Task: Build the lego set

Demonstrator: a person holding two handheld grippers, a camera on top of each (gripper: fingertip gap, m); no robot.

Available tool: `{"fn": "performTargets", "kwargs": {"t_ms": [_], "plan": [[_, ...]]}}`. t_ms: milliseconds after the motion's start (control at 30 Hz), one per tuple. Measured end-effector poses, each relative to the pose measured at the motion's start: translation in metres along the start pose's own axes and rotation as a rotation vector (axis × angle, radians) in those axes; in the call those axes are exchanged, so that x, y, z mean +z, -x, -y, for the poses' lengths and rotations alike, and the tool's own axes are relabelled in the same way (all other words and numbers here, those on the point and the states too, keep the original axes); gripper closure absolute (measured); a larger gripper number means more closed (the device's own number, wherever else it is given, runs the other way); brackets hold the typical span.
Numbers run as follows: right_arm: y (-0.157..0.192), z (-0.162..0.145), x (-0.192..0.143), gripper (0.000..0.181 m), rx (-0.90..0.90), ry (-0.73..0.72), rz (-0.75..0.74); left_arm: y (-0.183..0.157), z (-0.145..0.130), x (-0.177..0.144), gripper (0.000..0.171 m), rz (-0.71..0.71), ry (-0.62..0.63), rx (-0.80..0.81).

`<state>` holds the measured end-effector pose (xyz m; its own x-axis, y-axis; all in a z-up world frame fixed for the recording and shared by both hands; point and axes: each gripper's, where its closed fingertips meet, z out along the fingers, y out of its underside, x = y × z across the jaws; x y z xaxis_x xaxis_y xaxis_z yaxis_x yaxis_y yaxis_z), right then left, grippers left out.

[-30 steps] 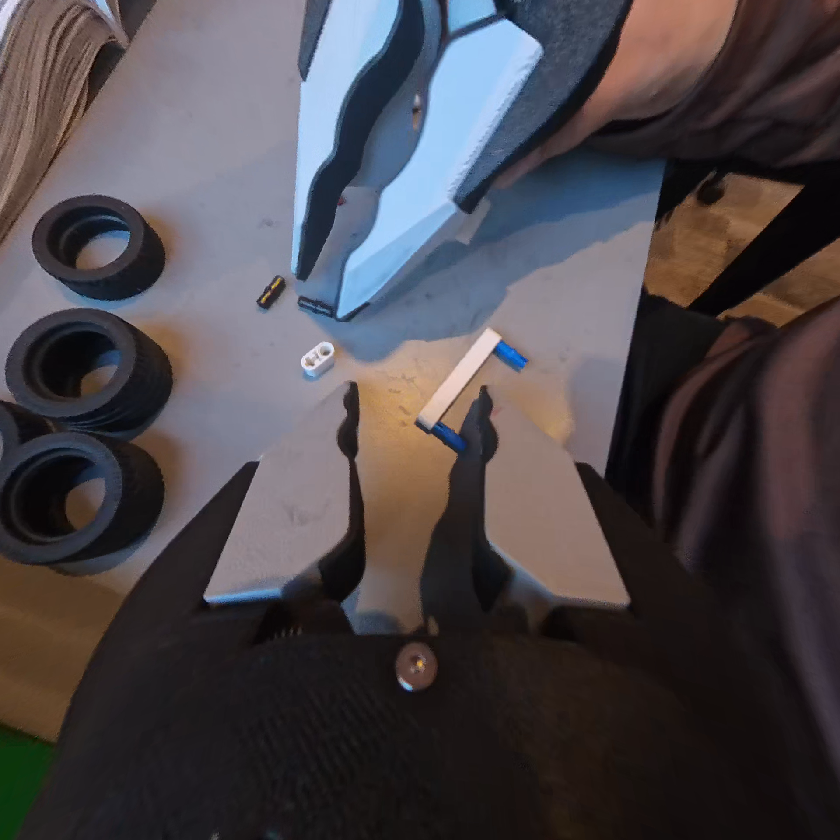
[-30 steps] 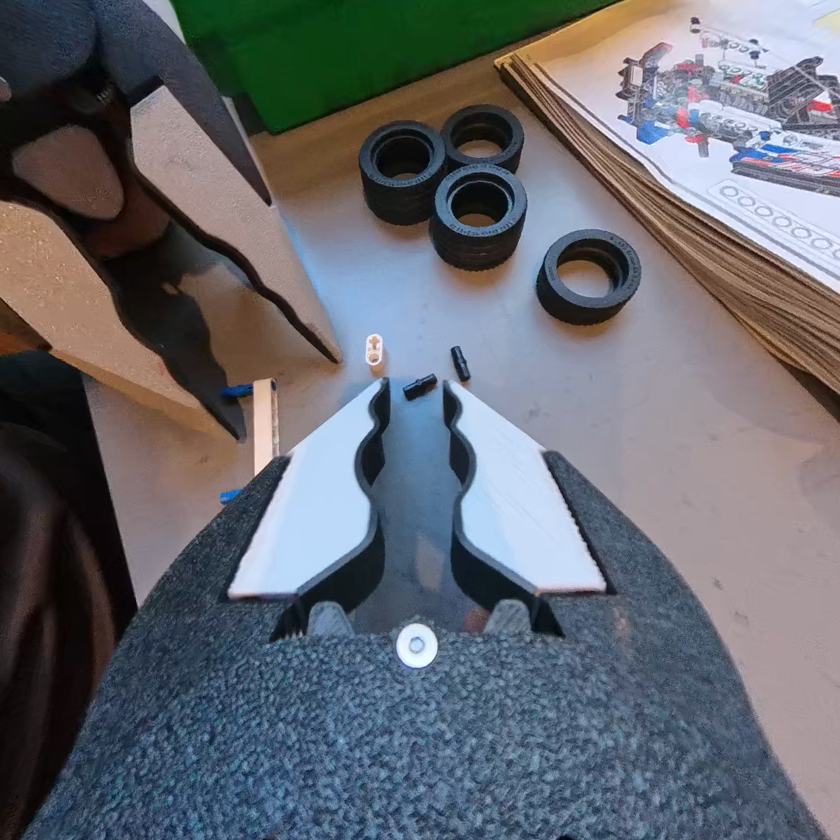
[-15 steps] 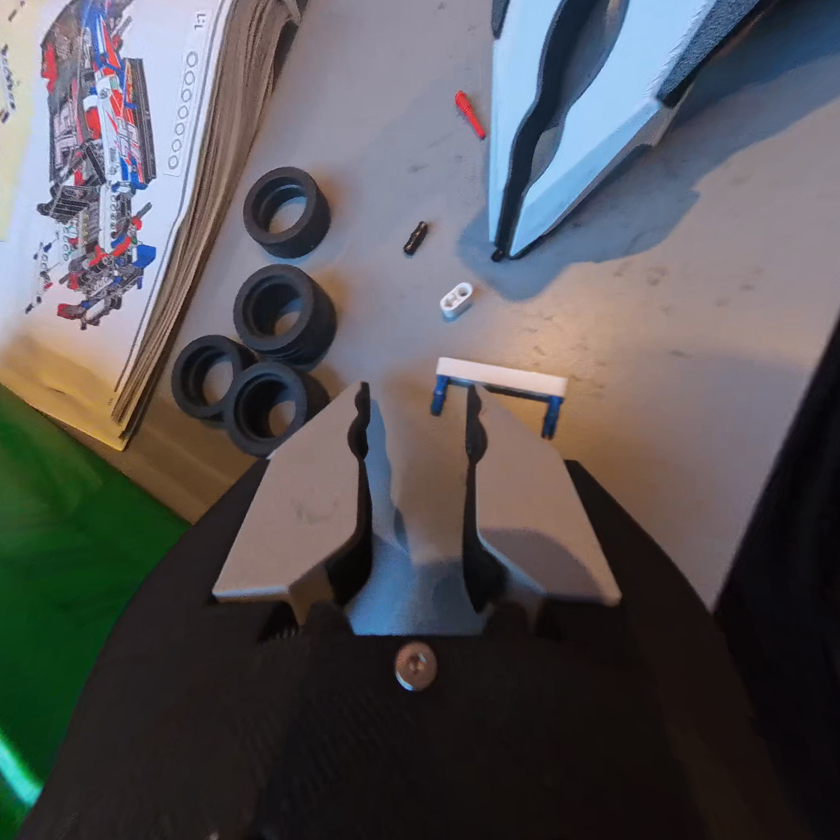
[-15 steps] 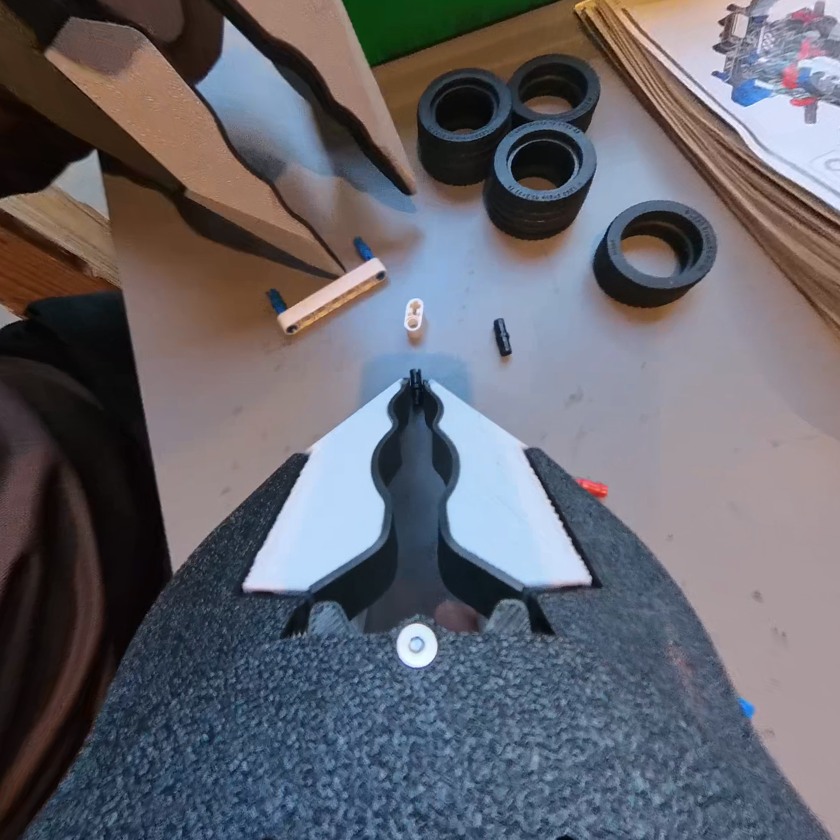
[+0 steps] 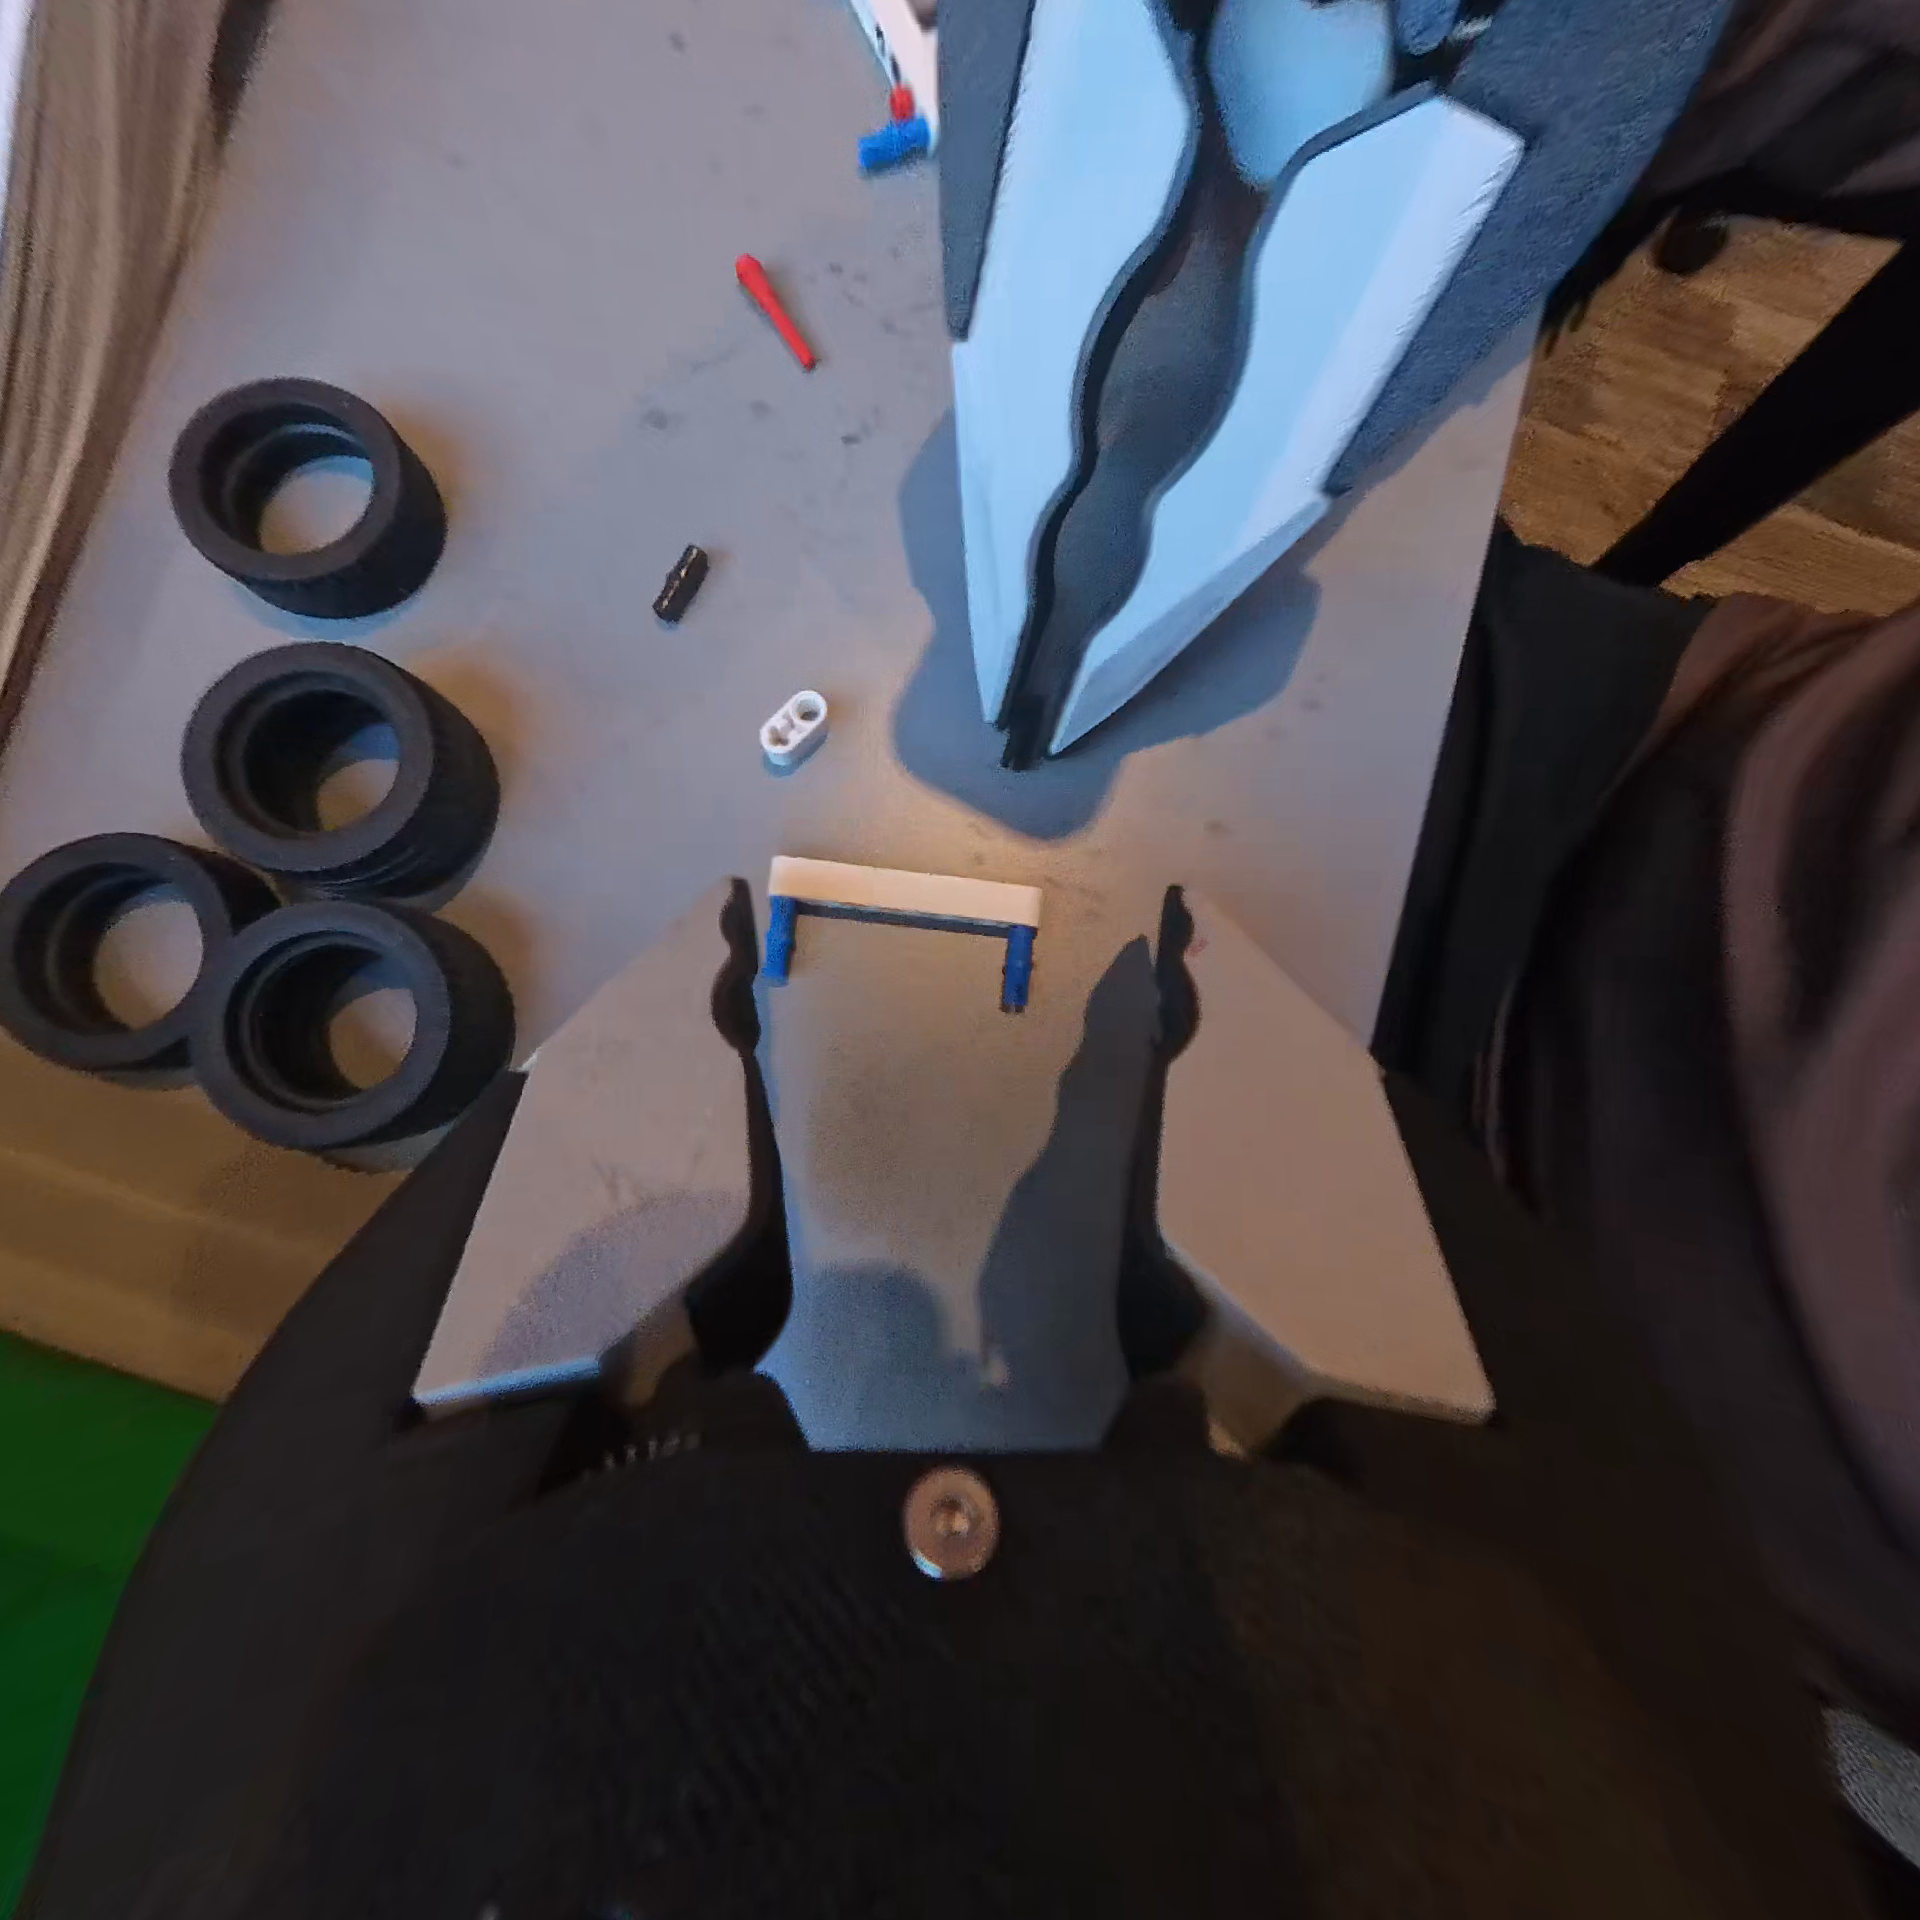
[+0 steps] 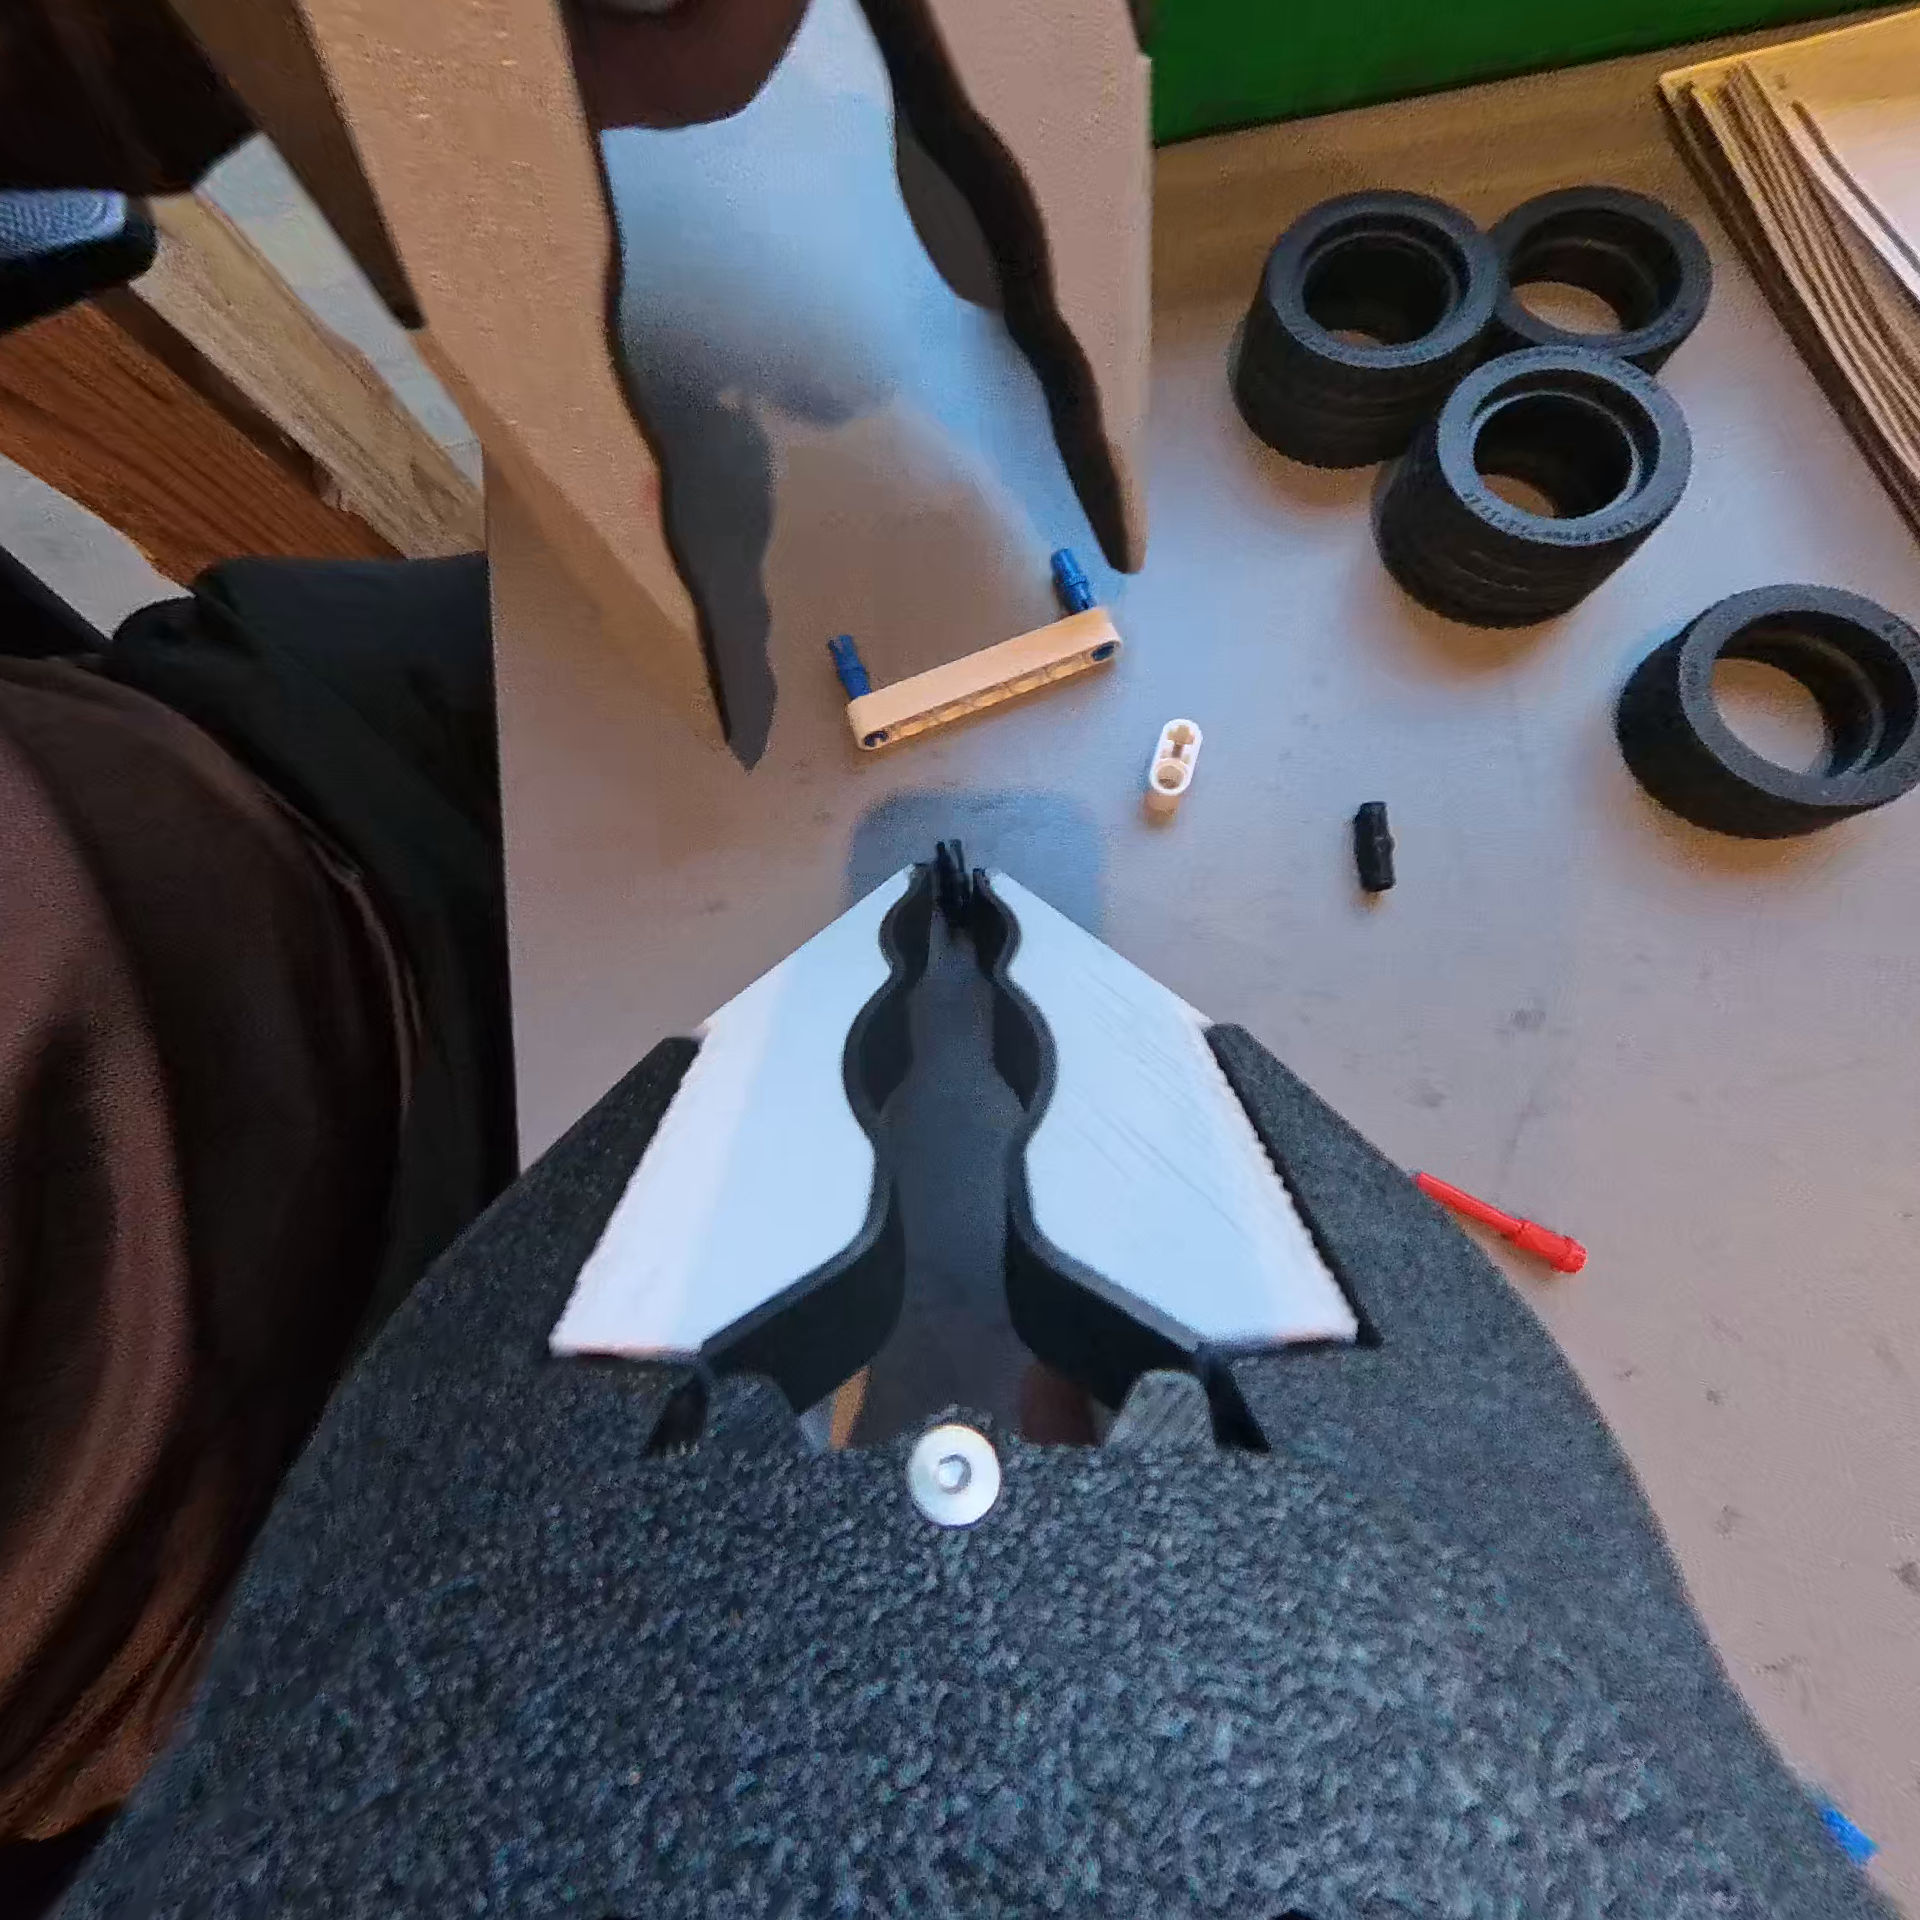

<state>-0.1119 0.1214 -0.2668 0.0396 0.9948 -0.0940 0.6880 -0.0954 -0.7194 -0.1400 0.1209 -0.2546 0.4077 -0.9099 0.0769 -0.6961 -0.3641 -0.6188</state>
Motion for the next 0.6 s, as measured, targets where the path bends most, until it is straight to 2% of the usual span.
{"fn": "performTargets", "kwargs": {"t_ms": [200,333,467,600], "plan": [[0.001,-0.006,-0.005,0.17,-0.006,0.001,0.011,0.01,-0.009,0.011,0.103,0.045,0.07,0.061],[-0.003,-0.003,-0.006,0.166,-0.017,-0.016,-0.001,0.01,-0.006,0.012,0.112,0.031,0.036,0.076],[0.003,-0.003,-0.007,0.148,-0.054,-0.018,0.024,0.012,-0.004,0.013,0.116,0.025,-0.019,0.076],[0.007,-0.005,-0.006,0.147,-0.081,-0.008,0.045,0.011,-0.004,0.013,0.116,0.023,-0.087,0.071]]}}
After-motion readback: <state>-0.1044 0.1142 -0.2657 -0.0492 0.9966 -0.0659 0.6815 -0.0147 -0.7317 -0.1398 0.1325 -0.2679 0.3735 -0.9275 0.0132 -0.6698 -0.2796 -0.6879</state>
